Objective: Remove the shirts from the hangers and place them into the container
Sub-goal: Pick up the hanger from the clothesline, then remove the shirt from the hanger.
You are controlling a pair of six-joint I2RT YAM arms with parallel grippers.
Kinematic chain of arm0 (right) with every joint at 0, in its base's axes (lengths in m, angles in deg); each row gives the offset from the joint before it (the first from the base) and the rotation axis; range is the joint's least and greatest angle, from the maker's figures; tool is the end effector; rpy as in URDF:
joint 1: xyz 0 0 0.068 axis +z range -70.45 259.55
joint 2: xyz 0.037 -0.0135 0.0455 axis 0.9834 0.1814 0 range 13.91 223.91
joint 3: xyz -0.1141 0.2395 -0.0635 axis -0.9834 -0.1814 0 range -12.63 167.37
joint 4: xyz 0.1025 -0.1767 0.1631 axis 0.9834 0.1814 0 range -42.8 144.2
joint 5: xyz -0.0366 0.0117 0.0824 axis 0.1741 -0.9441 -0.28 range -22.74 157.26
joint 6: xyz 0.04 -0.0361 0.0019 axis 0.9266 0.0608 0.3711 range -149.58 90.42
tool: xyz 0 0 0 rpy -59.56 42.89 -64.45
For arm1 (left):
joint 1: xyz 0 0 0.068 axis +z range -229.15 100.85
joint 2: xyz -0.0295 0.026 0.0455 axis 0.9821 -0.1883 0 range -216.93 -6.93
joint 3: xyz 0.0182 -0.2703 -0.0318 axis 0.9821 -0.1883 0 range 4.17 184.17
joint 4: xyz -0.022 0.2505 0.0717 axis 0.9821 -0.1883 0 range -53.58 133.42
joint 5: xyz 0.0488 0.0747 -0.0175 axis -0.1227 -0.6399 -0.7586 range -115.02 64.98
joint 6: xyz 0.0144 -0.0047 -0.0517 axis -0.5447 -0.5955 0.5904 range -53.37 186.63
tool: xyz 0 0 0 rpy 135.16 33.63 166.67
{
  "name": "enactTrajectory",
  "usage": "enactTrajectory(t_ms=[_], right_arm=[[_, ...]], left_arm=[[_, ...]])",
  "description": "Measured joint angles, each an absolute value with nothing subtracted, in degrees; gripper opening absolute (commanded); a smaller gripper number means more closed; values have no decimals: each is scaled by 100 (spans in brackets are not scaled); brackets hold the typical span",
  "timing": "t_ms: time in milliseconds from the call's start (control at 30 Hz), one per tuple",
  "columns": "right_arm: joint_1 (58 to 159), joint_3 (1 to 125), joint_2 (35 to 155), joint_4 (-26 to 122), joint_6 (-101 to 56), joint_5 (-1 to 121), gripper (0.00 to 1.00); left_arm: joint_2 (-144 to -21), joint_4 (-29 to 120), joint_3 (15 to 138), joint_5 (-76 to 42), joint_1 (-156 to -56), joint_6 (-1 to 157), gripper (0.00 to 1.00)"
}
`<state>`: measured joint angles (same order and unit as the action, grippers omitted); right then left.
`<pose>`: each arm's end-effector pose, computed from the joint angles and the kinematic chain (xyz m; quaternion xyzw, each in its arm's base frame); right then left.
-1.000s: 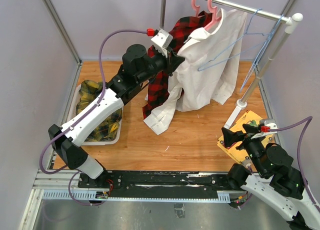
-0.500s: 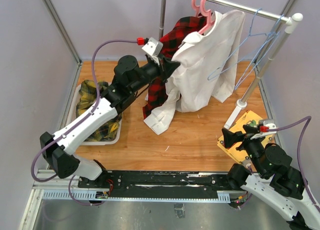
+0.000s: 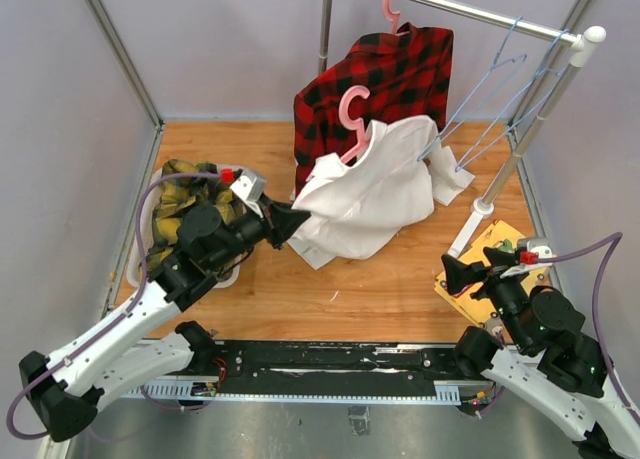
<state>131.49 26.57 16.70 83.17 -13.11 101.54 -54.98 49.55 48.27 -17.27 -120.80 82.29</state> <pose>0.0289 0.0044 0.3207 -0.0057 0.7048 0.2096 0.6777 0.1473 -0.1374 0.3570 0.2030 0.6633 -0.3858 0.6083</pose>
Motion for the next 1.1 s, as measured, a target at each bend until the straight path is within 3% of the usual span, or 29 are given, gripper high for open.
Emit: enactTrajectory(t_ms=[267,567,733,933,1100], right_arm=[[13149,2522,1726,7949,-1458,9822,98],[13149,2203,1827,6959,-1547,8685,98],[13149,2098,2201,6295,-1499,8012,89],[13149,2063,2977,5589,-1152,7673,74],[13149,2063,3696,5237,-771,7566,72]], left_arm=[[-4040,4144,3941,-1692,-12078,8771,1],[-4281,3066,4162,-483,-12075,8803,1],[-4532,2028,4643,-147,-12073,8482,0],[-4565,1847,4643,605,-12073,8425,1],[-4689,1875,4462,1121,-12075,8423,0]])
